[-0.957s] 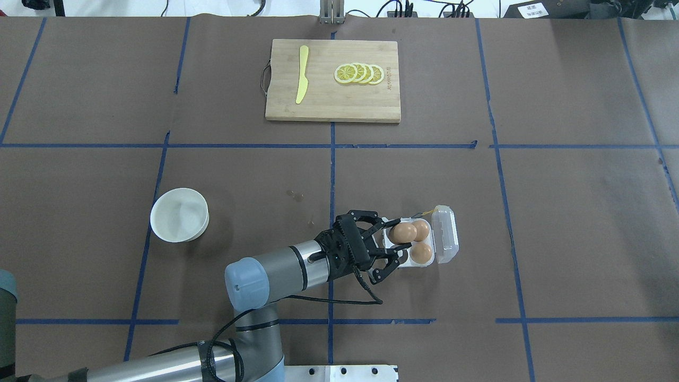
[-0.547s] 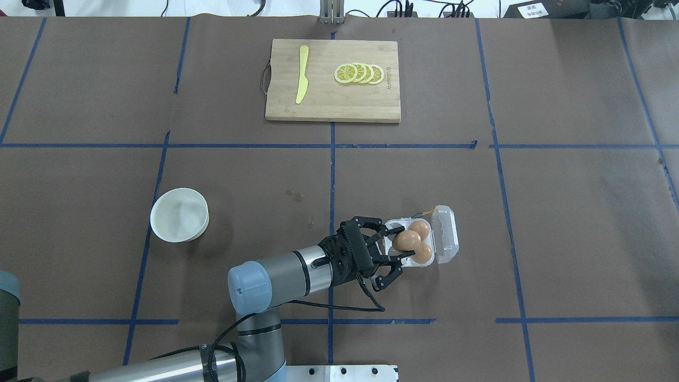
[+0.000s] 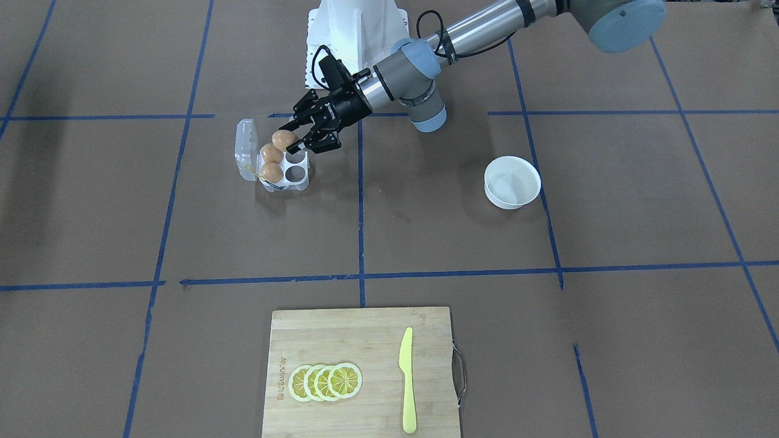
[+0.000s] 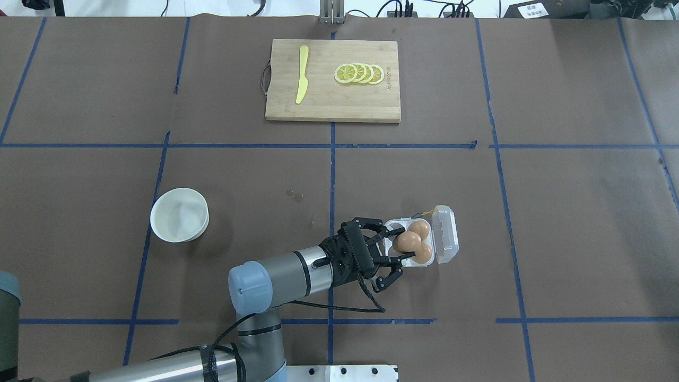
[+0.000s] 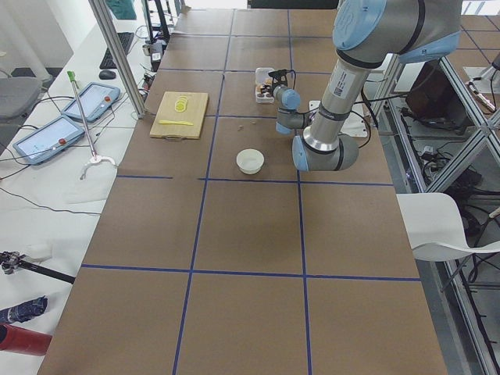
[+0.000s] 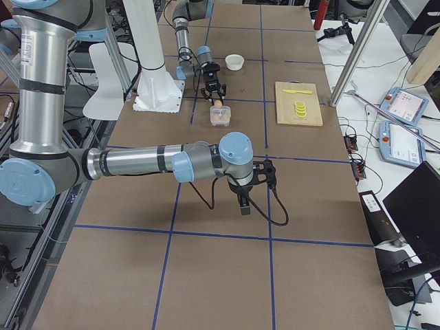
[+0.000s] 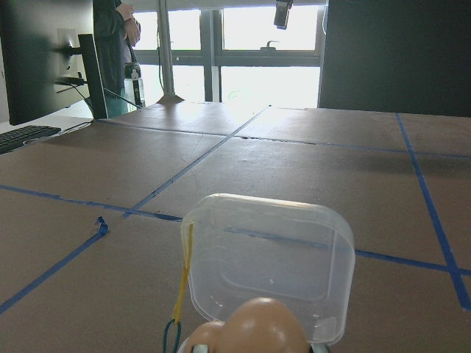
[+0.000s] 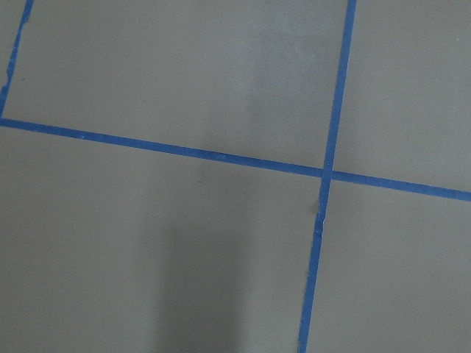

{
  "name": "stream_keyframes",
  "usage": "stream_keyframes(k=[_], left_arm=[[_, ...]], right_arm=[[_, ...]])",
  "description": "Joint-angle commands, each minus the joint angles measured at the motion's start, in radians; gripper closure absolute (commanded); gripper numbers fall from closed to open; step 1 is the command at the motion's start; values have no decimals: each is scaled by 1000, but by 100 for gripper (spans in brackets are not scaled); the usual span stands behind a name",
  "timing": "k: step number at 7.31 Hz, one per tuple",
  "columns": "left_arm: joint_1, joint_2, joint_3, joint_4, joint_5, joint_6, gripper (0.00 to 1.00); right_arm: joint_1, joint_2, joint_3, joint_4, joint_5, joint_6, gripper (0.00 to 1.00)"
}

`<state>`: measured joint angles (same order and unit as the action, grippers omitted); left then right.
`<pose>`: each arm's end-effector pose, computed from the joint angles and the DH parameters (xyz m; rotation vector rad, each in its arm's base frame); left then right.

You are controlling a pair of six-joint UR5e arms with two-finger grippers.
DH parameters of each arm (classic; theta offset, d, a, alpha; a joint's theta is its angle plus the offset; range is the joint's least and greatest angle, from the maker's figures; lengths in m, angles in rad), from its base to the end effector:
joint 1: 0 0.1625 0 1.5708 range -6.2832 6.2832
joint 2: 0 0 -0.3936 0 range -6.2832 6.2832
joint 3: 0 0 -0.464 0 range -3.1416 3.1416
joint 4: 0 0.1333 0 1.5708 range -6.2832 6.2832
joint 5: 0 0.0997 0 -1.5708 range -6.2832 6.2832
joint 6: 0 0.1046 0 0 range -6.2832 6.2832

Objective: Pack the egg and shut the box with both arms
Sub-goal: 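Lower the egg into an empty slot of the egg box, left gripper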

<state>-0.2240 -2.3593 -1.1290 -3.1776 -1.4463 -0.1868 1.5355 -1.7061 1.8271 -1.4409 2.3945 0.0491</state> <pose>0.7228 -0.3147 0.1510 1.5018 1.3298 0.6373 0.0381 -0.5234 0.5406 0.2017 -0.8284 -0.0904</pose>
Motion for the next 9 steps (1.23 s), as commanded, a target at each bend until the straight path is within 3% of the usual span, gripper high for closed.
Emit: stream_keyframes(k=[1, 4, 9], left_arm=[[0, 0, 0, 1, 0, 0, 67], [0, 0, -1, 1, 0, 0, 48], [3, 0, -5, 1, 0, -2, 43]], right_arm=[[0, 2, -3, 1, 0, 0, 0], [2, 0, -5, 1, 0, -2, 0], [2, -6, -5, 1, 0, -2, 0]])
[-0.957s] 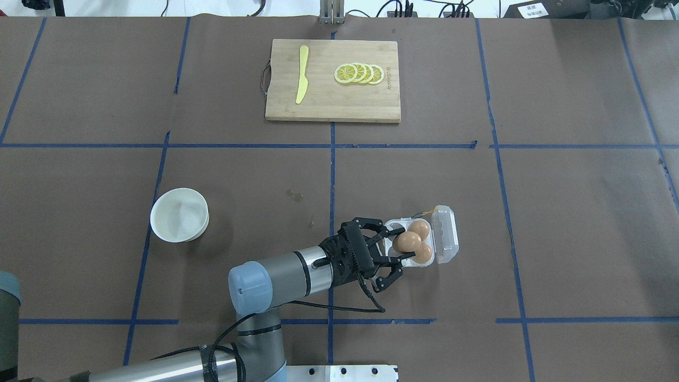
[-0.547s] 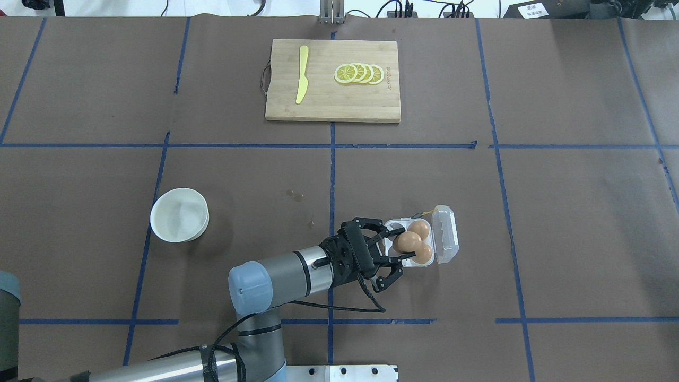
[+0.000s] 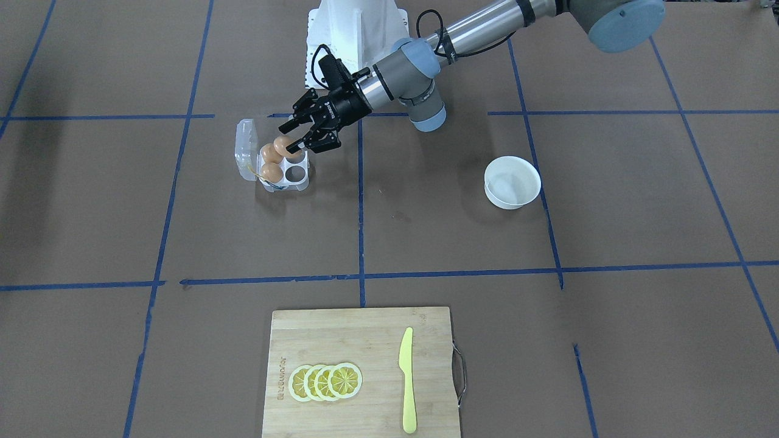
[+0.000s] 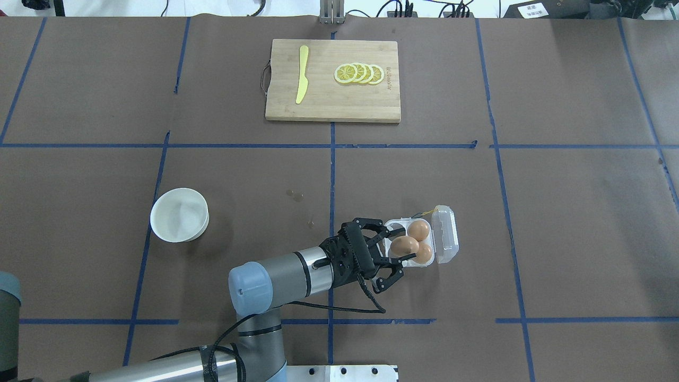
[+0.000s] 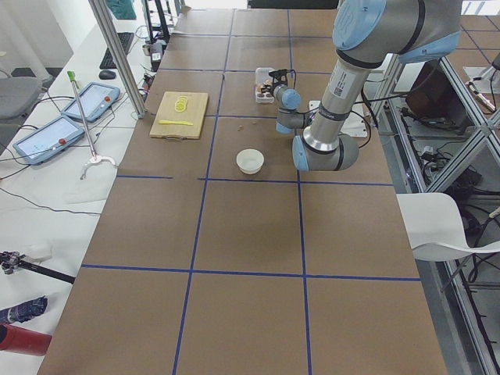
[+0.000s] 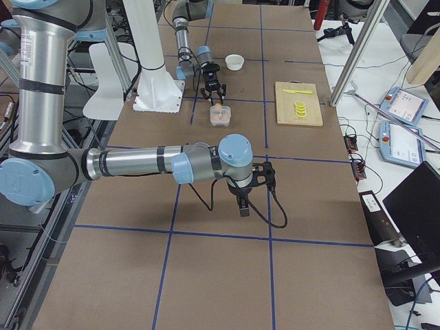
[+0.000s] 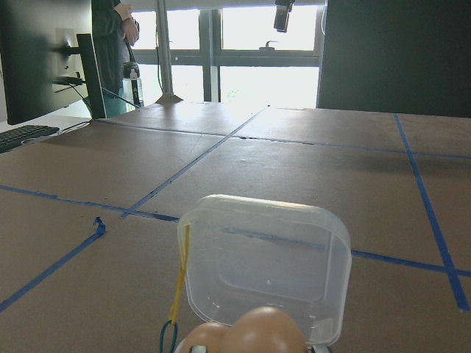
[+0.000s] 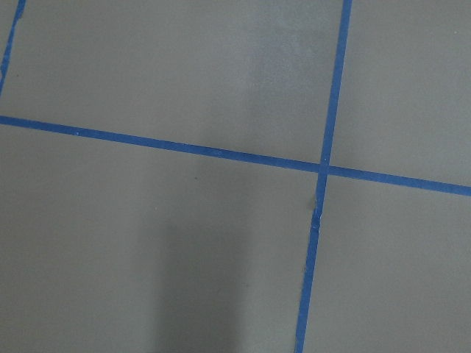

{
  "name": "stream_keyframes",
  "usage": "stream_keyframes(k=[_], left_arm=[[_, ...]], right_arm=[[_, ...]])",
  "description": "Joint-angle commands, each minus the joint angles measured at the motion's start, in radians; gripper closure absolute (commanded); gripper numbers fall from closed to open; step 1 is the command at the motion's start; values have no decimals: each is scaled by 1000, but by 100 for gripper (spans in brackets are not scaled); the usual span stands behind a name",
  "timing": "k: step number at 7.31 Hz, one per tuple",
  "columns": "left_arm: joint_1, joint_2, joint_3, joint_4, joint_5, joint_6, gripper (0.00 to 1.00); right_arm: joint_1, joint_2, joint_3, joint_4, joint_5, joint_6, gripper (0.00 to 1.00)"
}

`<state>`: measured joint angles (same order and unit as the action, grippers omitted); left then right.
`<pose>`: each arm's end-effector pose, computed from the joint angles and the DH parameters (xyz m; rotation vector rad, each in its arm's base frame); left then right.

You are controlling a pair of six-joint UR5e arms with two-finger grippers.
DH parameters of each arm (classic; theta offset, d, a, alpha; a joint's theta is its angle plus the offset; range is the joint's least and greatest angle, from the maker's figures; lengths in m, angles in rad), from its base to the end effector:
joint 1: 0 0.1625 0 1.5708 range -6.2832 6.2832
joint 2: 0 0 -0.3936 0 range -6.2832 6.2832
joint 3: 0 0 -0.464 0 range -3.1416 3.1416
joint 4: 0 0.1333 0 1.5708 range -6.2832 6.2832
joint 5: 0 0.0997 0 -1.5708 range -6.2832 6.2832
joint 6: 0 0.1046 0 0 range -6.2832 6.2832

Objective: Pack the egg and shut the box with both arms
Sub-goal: 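Open the left gripper and raise it off the egg box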

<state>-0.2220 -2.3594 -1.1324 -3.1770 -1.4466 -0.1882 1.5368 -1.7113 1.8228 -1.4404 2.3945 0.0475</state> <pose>0.7225 -0.3130 0.1493 1.5014 1.3346 0.6366 0.0389 -0.5214 0.5457 0.1944 -0.8281 -0.0869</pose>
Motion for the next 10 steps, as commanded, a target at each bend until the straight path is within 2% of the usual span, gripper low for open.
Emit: stream_keyframes(k=[1, 4, 6, 8, 9, 10], left_arm=[[1, 0, -1, 0, 0, 0, 42], [1, 0, -12, 0, -1, -5, 42], [-22, 0, -74, 50, -50, -80, 42], [-66, 11, -284, 417, -116, -115, 42], [-104, 14, -344, 560, -159, -137, 39], [-156, 28, -413, 710, -237, -152, 32]], right_arm=[[0, -1, 0, 2, 0, 0, 0], [0, -1, 1, 2, 0, 0, 0], [0, 1, 1, 0, 2, 2, 0], [0, -1, 1, 0, 2, 2, 0], [0, -1, 0, 0, 2, 0, 0], [0, -2, 0, 0, 2, 0, 0]])
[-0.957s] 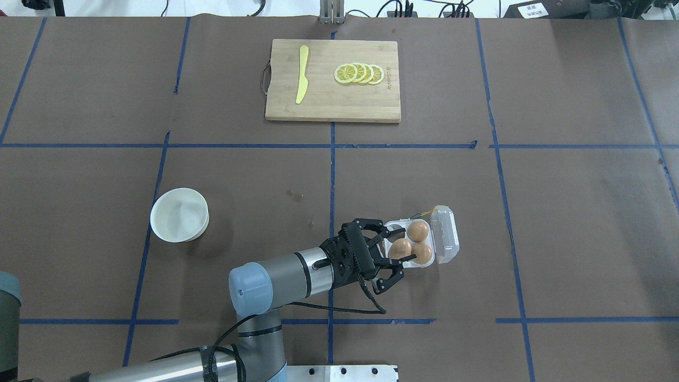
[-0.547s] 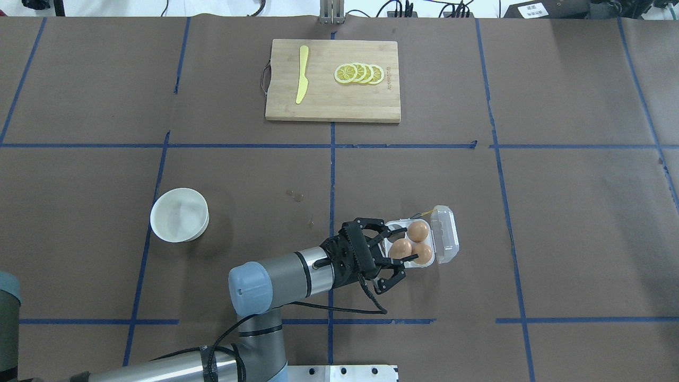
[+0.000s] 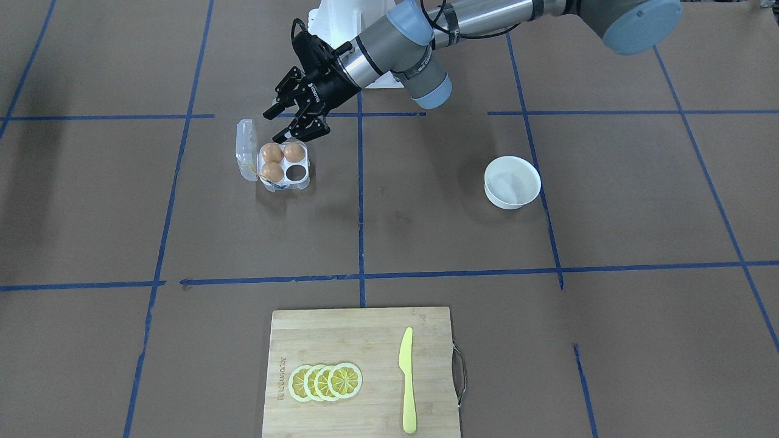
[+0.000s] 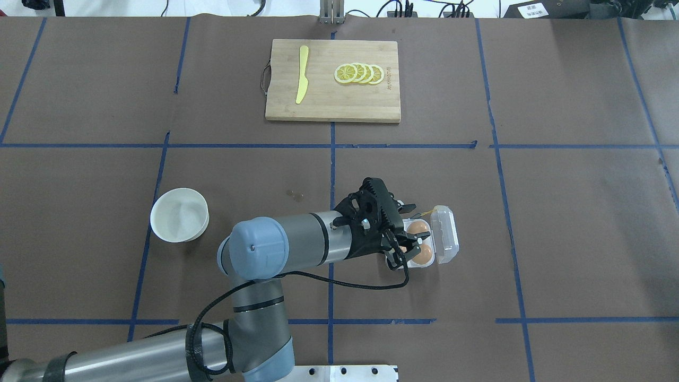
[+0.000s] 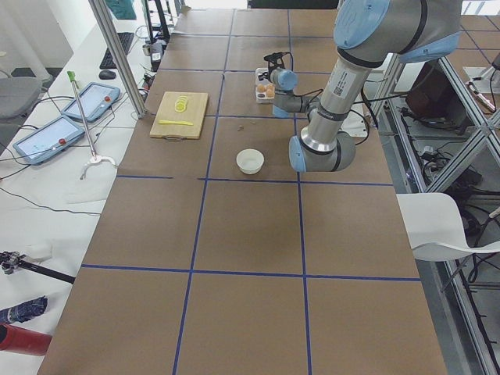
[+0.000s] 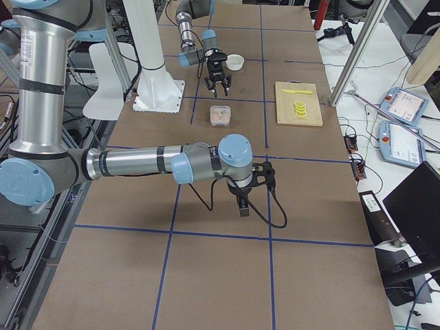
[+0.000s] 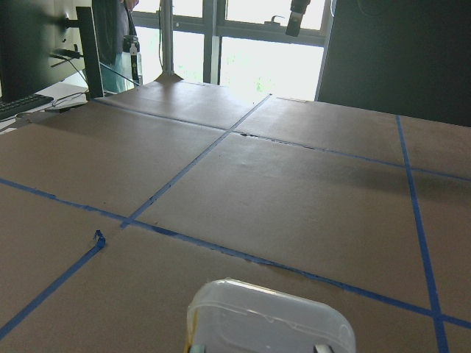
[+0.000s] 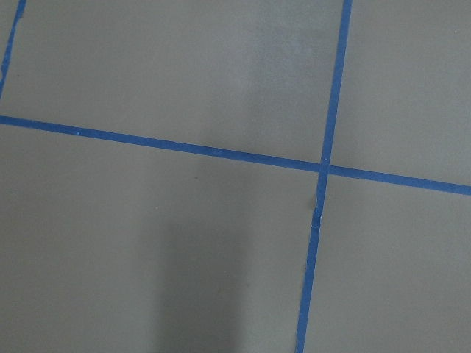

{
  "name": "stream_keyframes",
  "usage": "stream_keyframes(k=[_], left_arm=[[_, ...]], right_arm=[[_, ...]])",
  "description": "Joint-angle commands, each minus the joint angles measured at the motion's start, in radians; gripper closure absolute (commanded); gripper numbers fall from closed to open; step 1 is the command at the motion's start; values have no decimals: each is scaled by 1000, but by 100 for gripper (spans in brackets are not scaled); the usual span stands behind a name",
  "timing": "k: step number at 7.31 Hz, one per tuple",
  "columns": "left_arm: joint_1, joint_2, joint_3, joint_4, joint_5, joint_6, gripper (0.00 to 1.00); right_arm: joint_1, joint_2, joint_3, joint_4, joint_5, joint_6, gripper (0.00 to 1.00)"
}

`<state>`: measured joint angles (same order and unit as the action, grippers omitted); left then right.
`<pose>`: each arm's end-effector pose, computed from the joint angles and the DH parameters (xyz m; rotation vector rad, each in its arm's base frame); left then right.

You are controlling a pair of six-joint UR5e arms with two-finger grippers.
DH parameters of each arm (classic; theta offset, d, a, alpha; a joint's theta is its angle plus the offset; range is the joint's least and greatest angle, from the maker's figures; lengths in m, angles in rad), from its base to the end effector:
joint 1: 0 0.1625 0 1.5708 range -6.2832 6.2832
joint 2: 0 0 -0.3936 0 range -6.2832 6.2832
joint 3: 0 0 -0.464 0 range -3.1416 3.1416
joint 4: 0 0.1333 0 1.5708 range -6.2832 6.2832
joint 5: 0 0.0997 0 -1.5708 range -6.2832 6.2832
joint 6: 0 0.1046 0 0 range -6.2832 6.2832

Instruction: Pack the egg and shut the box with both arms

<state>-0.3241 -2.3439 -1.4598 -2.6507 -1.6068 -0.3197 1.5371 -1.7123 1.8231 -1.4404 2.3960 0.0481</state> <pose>0.6478 -0.3543 0.0429 1.2531 1.2860 0.7047 0.0389 -0.5210 0.5460 0.1935 -0.8296 -0.0860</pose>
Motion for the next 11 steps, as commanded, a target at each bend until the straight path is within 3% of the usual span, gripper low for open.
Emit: stream_keyframes(k=[1, 2, 4, 5, 7, 9, 11], left_arm=[[-102, 72, -182, 310, -131, -25, 15], [-145, 134, -250, 369, -177, -112, 0], [-286, 193, -315, 499, -310, -206, 0], [-365, 216, -370, 644, -327, -199, 0], [-502, 227, -378, 875, -320, -8, 0], [-686, 342, -389, 943, -346, 273, 0], [-868, 383, -373, 1165, -387, 354, 0]], right_arm=[[0, -1, -1, 0, 0, -1, 0], [0, -1, -2, 0, 0, -1, 0], [0, -1, -1, 1, 0, 1, 0], [0, -1, -1, 0, 0, 3, 0], [0, 3, 4, 1, -5, 21, 0], [0, 2, 5, 3, -5, 39, 0], [0, 2, 5, 3, -5, 38, 0]])
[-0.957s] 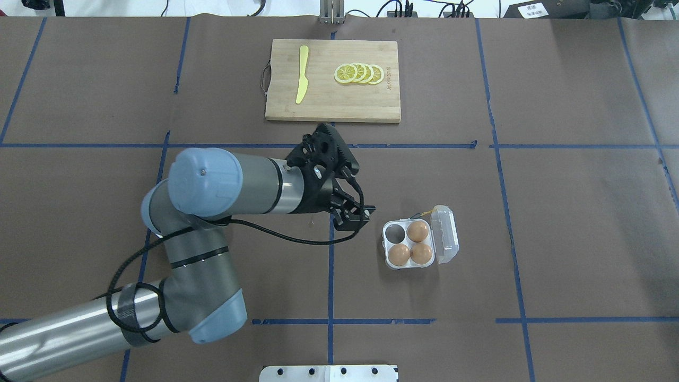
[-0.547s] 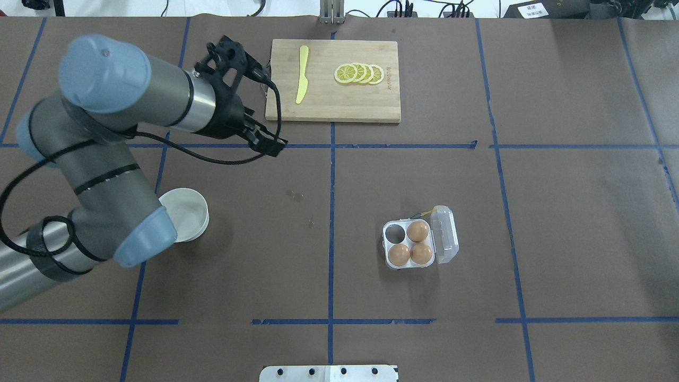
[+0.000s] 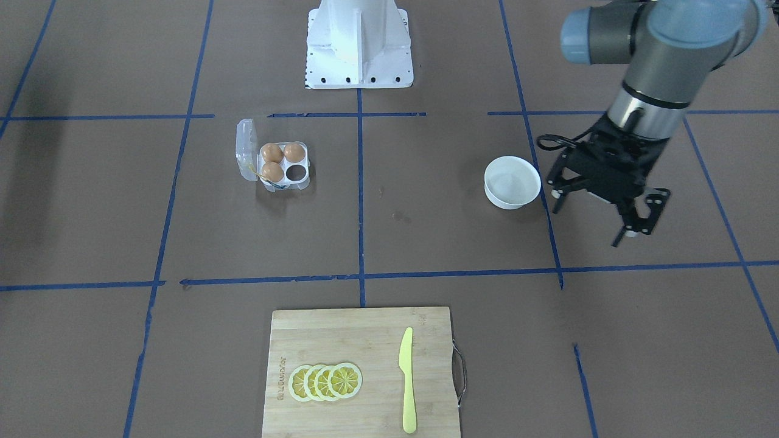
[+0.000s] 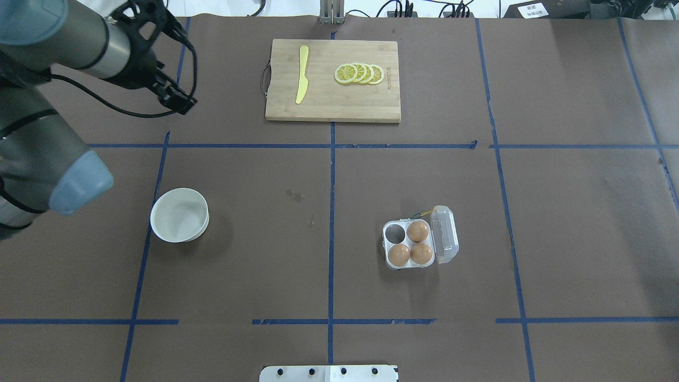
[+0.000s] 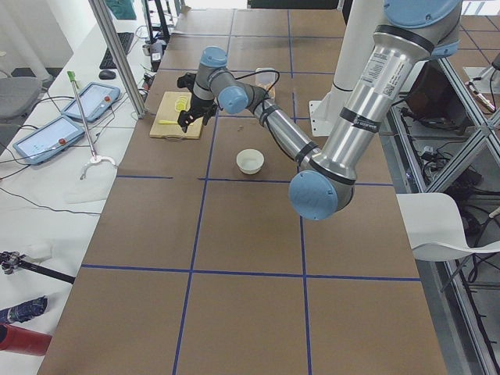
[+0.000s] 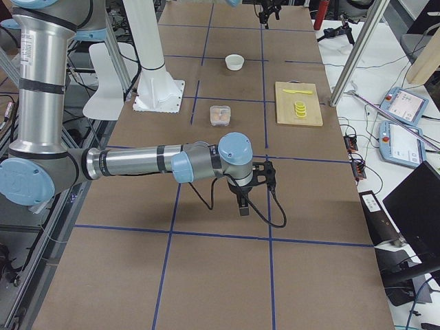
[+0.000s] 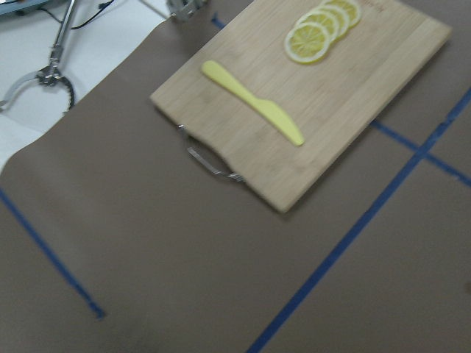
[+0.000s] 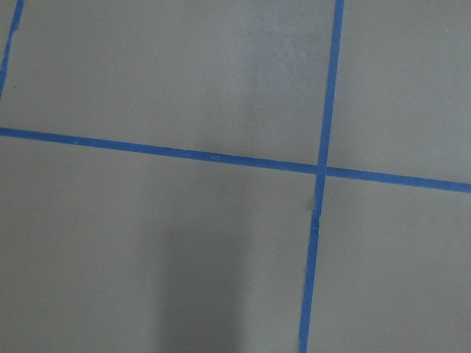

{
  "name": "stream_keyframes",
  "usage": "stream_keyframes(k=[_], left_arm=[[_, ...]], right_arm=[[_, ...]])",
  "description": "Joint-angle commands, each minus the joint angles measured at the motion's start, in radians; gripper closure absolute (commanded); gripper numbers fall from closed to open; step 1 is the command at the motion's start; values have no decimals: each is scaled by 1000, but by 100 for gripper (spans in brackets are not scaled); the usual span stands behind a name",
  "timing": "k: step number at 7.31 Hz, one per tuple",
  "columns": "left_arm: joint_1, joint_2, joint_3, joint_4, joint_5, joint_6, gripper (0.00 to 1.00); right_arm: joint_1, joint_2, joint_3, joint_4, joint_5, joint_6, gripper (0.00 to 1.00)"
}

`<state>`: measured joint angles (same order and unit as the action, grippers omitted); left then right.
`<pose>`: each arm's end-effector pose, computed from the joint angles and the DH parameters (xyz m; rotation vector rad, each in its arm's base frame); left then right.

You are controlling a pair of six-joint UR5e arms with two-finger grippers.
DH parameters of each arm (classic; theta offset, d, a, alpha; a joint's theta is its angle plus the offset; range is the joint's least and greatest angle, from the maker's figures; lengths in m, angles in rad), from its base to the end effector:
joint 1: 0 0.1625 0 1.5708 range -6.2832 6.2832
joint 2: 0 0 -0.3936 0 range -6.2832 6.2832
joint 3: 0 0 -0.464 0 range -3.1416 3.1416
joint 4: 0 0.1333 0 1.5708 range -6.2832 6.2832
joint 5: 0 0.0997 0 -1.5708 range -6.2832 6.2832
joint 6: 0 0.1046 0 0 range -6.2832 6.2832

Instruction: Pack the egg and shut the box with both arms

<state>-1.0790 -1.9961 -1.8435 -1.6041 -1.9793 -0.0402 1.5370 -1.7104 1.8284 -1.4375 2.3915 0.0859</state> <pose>0.2290 -0.6218 0.2277 0.6013 0.5737 0.5750 0.0392 -0.5219 0.5419 0.1877 -0.8287 -0.0542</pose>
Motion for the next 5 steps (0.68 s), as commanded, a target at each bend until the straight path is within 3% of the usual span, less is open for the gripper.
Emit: stream_keyframes(k=[1, 2, 4, 5], left_arm=[[-168, 93, 73, 165, -12, 107, 0], [-284, 103, 161, 177, -18, 181, 0], [-419, 207, 237, 162, -27, 278, 0], [-528, 279, 233, 161, -86, 280, 0]], right_arm=[[0, 0, 0, 2, 3, 0, 0], [0, 3, 3, 2, 9, 0, 0], [-3, 9, 9, 0, 26, 0, 0], [-18, 9, 11, -3, 26, 2, 0]])
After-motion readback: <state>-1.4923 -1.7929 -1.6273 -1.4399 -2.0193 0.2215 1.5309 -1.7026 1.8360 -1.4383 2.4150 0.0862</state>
